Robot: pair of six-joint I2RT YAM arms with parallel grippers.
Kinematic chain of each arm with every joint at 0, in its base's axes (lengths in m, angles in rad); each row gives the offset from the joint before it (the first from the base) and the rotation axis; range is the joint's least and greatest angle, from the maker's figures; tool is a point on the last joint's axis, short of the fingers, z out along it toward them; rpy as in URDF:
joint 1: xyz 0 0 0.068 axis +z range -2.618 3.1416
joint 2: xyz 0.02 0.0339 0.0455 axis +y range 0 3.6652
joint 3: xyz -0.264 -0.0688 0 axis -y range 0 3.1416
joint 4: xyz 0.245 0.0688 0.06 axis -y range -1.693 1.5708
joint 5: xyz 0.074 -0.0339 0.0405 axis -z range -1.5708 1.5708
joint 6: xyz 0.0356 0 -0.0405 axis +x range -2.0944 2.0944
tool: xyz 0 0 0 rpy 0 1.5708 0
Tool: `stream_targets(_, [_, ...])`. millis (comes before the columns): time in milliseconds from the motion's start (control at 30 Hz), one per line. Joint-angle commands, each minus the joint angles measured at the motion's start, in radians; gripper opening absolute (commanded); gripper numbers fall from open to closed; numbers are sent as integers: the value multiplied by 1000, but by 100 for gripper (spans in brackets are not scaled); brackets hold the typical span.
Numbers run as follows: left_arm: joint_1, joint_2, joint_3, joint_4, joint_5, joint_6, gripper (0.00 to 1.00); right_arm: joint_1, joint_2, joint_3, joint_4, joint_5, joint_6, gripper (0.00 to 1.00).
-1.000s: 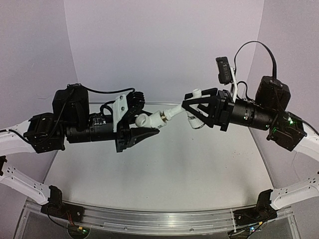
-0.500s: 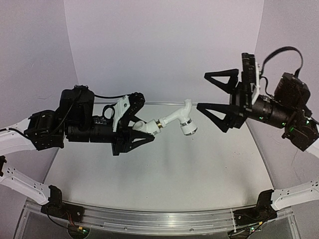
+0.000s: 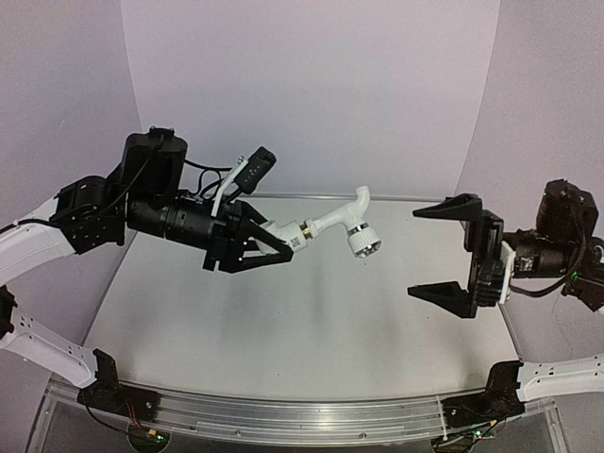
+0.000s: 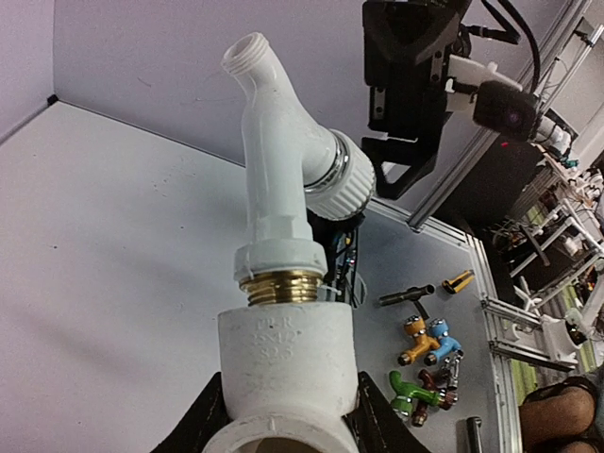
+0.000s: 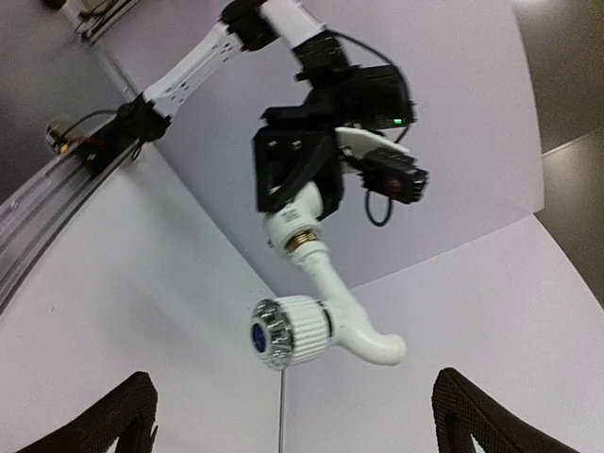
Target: Install the water faucets
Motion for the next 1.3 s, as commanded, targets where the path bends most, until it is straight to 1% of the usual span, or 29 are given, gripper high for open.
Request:
stream_targets(0, [17, 69, 98, -32, 197, -62, 0, -1, 42, -10, -36, 6, -245, 98])
stream_targets(167, [27, 105, 114, -42, 270, -70, 0, -1, 108, 11, -21, 14, -260, 97])
stream_targets(300, [35, 128, 120, -41, 334, -76, 0, -1, 124, -7, 6, 0, -278, 91])
stream_targets(400, [39, 137, 116, -33, 346, -75, 0, -2, 141, -6, 31, -28, -249, 77])
stream_targets(467, [41, 140, 116, -30, 351, -68, 0, -1, 153, 2, 47, -41, -192, 65])
stream_targets(500, [42, 141, 116, -27, 357, -65, 0, -2, 160, 6, 55, -43, -162, 61])
stream_targets(567, [42, 141, 114, -19, 358, -58, 0, -1, 175, 17, 63, -45, -105, 56])
stream_targets(633, [42, 138, 109, -13, 344, -47, 0, -1, 186, 29, 71, -54, -32, 50])
stream_targets(700, [42, 130, 102, -4, 323, -34, 0, -1, 192, 40, 83, -64, 72, 42])
stream_targets(767, [42, 116, 88, 11, 303, -12, 0, -2, 199, 49, 101, -65, 182, 38])
stream_targets(867, [42, 105, 75, 11, 269, 26, 0, -1, 223, 80, 133, -54, 370, 35])
stream_targets(900, [42, 106, 76, 5, 265, 37, 0, -2, 236, 94, 139, -48, 467, 35])
stream_targets(1000, [42, 111, 83, -14, 263, 63, 0, -1, 270, 134, 146, -44, 658, 34])
stream_targets(1133, [42, 110, 90, -38, 260, 92, 0, -1, 310, 179, 149, -44, 859, 30])
stream_targets(1267, [42, 82, 86, -59, 235, 128, 0, -4, 336, 211, 149, -46, 1019, 23])
